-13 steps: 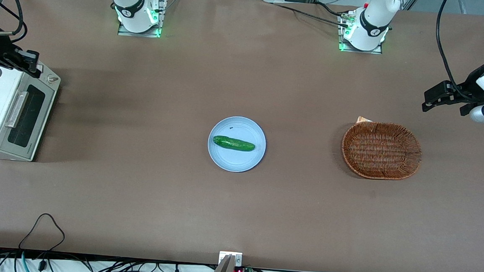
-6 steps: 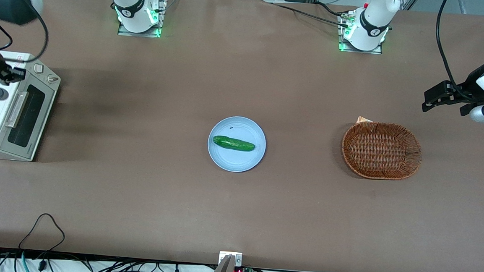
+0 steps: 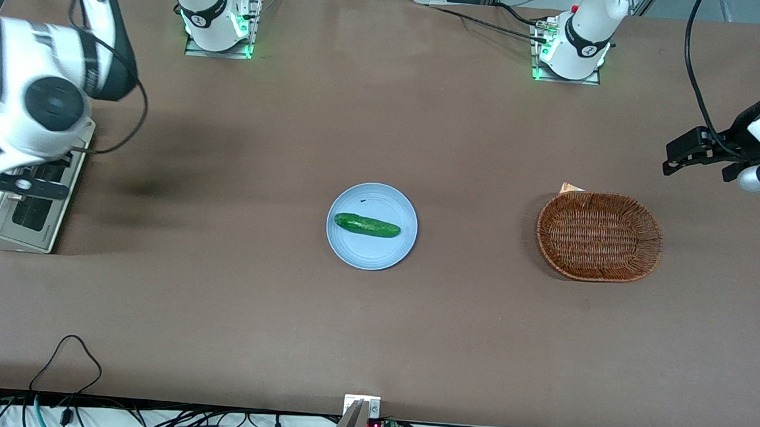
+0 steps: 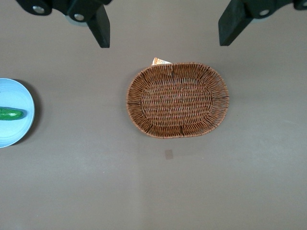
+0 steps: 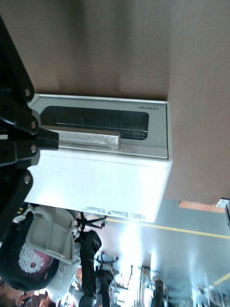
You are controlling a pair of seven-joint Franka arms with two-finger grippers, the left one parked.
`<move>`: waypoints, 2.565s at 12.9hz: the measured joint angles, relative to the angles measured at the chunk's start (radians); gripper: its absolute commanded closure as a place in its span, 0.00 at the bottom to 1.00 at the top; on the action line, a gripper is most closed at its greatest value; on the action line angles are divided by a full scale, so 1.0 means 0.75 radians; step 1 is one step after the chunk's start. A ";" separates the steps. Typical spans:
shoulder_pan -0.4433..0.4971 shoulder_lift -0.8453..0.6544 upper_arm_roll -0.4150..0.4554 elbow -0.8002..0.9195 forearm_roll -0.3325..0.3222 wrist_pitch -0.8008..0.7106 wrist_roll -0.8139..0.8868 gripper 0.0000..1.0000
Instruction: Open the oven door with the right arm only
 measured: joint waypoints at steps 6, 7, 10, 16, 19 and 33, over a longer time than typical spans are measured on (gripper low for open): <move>-0.107 0.015 -0.018 -0.267 -0.422 0.270 0.309 1.00; -0.130 0.016 -0.019 -0.292 -0.472 0.295 0.328 1.00; -0.159 0.017 -0.019 -0.321 -0.538 0.317 0.348 1.00; -0.161 0.052 -0.019 -0.326 -0.598 0.320 0.426 1.00; -0.162 0.061 -0.019 -0.326 -0.615 0.319 0.450 1.00; -0.166 0.066 -0.019 -0.326 -0.627 0.319 0.498 1.00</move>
